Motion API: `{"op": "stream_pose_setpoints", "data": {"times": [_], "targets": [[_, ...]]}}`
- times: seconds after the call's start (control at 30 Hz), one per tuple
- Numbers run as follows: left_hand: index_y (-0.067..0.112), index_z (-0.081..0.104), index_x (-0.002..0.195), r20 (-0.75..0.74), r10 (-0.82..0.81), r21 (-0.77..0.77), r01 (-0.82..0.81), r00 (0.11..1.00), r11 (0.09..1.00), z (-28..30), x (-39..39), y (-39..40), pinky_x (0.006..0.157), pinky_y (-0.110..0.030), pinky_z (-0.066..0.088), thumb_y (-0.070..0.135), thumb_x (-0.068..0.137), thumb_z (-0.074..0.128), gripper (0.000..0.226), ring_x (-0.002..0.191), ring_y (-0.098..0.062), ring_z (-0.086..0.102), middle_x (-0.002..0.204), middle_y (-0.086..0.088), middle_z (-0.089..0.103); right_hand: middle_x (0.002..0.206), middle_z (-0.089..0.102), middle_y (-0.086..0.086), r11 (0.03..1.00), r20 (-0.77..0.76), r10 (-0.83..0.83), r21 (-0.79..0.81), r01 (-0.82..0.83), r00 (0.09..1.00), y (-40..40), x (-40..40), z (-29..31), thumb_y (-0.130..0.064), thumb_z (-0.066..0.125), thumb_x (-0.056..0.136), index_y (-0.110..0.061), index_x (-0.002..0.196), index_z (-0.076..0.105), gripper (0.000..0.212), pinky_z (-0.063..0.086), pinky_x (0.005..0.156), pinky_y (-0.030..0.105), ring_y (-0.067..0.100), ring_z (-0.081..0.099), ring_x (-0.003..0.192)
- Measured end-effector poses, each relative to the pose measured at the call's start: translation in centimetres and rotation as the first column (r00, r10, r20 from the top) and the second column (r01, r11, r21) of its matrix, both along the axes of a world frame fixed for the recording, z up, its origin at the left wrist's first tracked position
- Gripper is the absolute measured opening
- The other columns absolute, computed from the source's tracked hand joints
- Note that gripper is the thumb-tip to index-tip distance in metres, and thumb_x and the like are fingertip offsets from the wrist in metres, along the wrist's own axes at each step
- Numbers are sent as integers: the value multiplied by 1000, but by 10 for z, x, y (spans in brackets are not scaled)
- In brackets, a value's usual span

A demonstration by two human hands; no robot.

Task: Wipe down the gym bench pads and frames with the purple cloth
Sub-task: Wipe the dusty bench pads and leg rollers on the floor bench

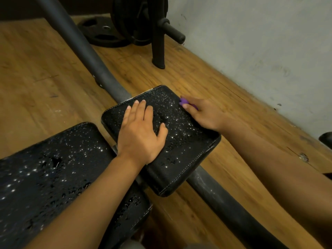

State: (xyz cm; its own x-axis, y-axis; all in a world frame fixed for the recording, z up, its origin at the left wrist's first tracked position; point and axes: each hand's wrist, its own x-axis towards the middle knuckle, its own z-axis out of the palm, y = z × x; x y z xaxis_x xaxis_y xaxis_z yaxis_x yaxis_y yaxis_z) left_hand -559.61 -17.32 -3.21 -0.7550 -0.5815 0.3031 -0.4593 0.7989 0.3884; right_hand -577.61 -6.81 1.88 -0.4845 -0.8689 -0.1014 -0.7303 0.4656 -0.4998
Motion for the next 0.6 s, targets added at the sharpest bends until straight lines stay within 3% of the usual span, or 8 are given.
{"op": "stream_pose_setpoints", "data": {"times": [0.1,0.23,0.33,0.4,0.47,0.6], "targets": [[2,50,134,-11,8,-11,-8,1000,1000,1,1,0,120,-39,15,51,87,30,71,141,-29,33,146,-18,43,122,57,5,997,-36,75,-27,-76,997,-61,-8,-1,-27,38,102,-13,122,55,30,37,97,30,17,51,110],[3,52,134,-19,11,2,-11,1000,1000,0,1,-1,119,-34,12,52,87,32,71,140,-27,34,146,-16,45,136,51,10,991,-39,96,-88,-100,995,-79,-11,-4,-19,38,102,-5,129,53,34,25,91,9,19,45,124],[3,51,134,-26,3,7,-3,1000,1000,1,2,-2,119,-32,10,53,86,31,72,141,-26,34,146,-15,44,138,51,1,985,-6,145,-99,-145,989,-46,-14,-4,-20,39,102,-10,135,50,36,27,104,16,5,43,120],[4,50,135,-27,-1,11,1,1000,1000,1,2,-1,119,-32,9,54,86,30,73,141,-26,32,147,-15,43,145,44,-5,987,-12,147,-66,-147,989,-5,-12,-3,-22,40,102,-15,142,42,41,23,107,13,-2,38,126],[4,50,135,-32,3,12,-2,999,1000,0,2,-1,119,-32,9,54,86,30,73,142,-26,32,147,-15,43,151,31,-11,986,-53,166,-26,-167,985,43,-5,0,-25,41,101,-18,145,36,45,17,108,4,-5,28,134],[3,50,135,-31,10,4,-9,999,1000,0,1,0,120,-36,13,52,86,30,72,142,-27,32,147,-16,42,152,29,-13,987,-45,159,-29,-160,986,96,8,2,-25,43,98,-20,145,36,48,17,112,8,-6,25,138]]}}
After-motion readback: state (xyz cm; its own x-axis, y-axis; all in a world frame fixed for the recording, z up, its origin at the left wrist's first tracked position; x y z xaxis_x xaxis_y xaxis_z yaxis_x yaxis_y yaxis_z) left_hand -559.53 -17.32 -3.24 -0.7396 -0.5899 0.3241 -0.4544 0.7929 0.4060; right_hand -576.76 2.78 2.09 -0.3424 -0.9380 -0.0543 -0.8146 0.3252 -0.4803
